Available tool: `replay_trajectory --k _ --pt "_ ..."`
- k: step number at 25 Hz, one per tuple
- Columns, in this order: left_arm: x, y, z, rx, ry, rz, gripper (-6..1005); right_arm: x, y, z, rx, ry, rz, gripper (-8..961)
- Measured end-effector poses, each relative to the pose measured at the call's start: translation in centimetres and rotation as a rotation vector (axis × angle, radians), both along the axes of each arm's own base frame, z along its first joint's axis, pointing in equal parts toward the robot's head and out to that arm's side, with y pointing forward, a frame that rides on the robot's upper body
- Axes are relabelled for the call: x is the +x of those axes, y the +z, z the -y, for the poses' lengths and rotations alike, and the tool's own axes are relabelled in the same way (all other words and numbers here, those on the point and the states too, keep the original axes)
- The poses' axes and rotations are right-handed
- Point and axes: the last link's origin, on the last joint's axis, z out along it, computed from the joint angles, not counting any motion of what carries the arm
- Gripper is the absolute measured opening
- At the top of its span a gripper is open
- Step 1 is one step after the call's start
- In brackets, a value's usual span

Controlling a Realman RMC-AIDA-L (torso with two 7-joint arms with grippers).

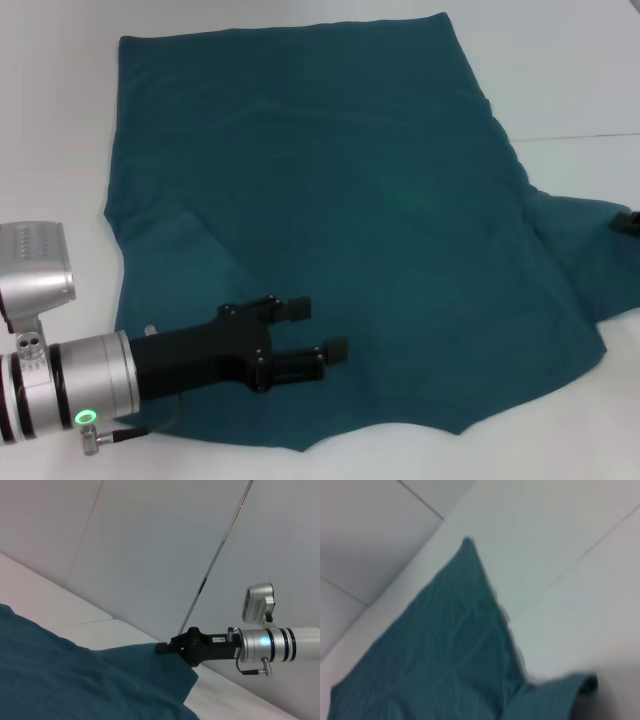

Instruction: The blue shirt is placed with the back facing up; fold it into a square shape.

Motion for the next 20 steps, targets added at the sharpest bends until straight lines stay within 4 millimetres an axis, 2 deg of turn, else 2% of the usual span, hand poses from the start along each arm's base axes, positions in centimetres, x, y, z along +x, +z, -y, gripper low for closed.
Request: replay_trajectory --k 20 --pt "0.0 0.0 0.0 -0.002 -0.002 0.002 875 0.0 2.8 -1.5 0.077 0.004 0.06 17"
